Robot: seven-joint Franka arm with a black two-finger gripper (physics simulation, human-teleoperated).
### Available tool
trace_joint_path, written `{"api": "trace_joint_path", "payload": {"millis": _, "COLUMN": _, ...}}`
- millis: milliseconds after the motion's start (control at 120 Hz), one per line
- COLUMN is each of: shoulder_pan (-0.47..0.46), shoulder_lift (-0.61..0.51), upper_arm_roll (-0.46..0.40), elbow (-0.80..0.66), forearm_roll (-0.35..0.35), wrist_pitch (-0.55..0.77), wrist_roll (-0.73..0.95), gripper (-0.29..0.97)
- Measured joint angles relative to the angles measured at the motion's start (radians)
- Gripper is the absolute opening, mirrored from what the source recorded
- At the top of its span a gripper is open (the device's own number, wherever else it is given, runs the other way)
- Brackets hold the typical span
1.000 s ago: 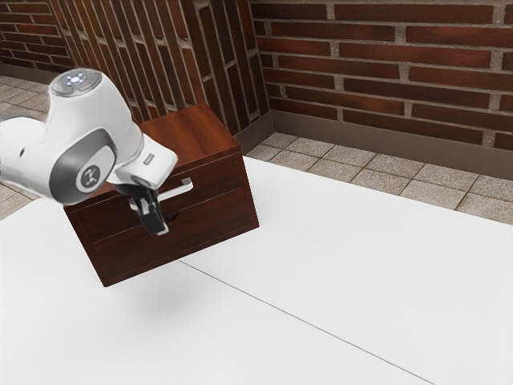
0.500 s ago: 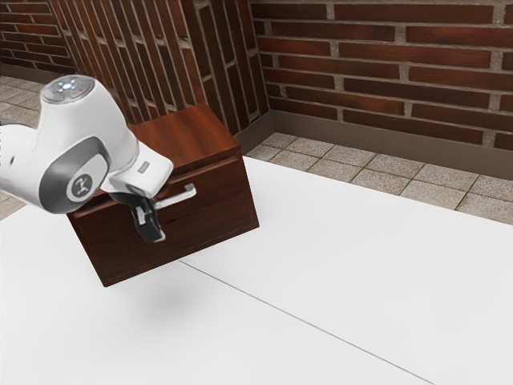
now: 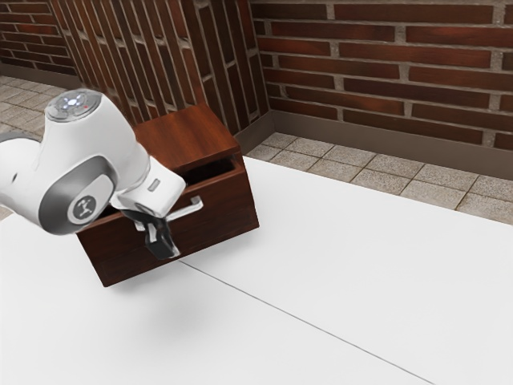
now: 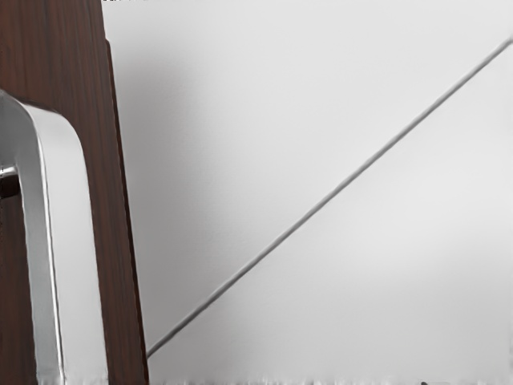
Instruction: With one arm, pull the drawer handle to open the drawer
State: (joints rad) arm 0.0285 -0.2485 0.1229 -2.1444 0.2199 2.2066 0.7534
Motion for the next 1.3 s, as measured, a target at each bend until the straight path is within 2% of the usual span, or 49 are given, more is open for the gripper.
{"api": "trace_joint_path", "payload": {"millis": 100, "shoulder_pan": -0.005, "shoulder_lift": -0.043, "upper_arm_roll": 0.001, "elbow": -0.031, "forearm_roll": 0.002, "wrist_pitch": 0.010, "wrist_roll": -0.001, "gripper": 0.44}}
{"api": "trace_joint_path", "payload": {"millis": 200, "shoulder_pan": -0.009, "shoulder_lift": -0.080, "upper_arm_roll": 0.001, "elbow": -0.053, "forearm_roll": 0.002, "wrist_pitch": 0.017, "wrist_roll": -0.002, "gripper": 0.43}}
{"api": "trace_joint_path", "payload": {"millis": 358, "shoulder_pan": -0.012, "shoulder_lift": -0.109, "upper_arm_roll": 0.000, "elbow": -0.084, "forearm_roll": 0.003, "wrist_pitch": 0.026, "wrist_roll": -0.003, "gripper": 0.51}}
{"api": "trace_joint_path", "payload": {"millis": 725, "shoulder_pan": -0.053, "shoulder_lift": -0.178, "upper_arm_roll": -0.003, "elbow": -0.148, "forearm_roll": 0.003, "wrist_pitch": 0.035, "wrist_roll": -0.007, "gripper": 0.57}}
{"api": "trace_joint_path", "payload": {"millis": 1300, "shoulder_pan": -0.138, "shoulder_lift": -0.221, "upper_arm_roll": -0.003, "elbow": -0.198, "forearm_roll": 0.002, "wrist_pitch": 0.033, "wrist_roll": -0.014, "gripper": 0.58}}
